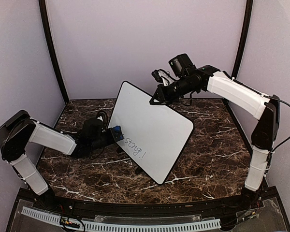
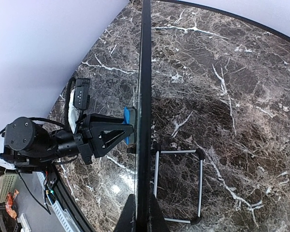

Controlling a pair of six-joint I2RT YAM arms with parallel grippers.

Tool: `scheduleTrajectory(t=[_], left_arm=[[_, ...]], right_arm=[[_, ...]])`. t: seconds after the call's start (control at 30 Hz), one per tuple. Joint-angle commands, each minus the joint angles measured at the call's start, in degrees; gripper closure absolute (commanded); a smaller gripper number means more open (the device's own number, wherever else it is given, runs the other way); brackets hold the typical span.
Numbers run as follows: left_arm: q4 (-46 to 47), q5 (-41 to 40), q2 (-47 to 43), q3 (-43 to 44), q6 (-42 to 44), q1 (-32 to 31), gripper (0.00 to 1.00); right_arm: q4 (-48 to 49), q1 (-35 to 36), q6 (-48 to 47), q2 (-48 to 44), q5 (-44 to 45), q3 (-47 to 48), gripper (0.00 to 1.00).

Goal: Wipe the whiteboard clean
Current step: Erase the center of the whiteboard.

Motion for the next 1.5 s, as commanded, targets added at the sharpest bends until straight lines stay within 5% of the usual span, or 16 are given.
scheduleTrajectory(t=[0.0,0.27,0.53,0.8,1.47], left_arm=[[3.05,4.09,-2.73,1.73,1.95,-2.0,1.0],[-7.25,-5.12,-5.08,0.06,1.08,-1.85,1.0],[-13.06,-6.17,-0.45,-3.06,-1.46,0.2,1.0],[-9.86,-3.25,4.01,0.31,-0.34,0.34,1.0],[-5.26,-0.08,-1.25,2.42,0.87,-1.21,1.0]], right_arm=[[-1.33,2.62,-4.04,2.37,-5.84,-1.71,1.0],[-2.03,2.62,-4.04,2.06,-5.23,-1.36,1.0],[-1.89,2.61,-3.91,2.25,-5.4,-0.8,1.0],[-1.9,2.62,-3.8,1.54,-5.0,-1.52,1.0],[-1.8,2.71,-3.47,2.15,-5.36,-0.9,1.0]])
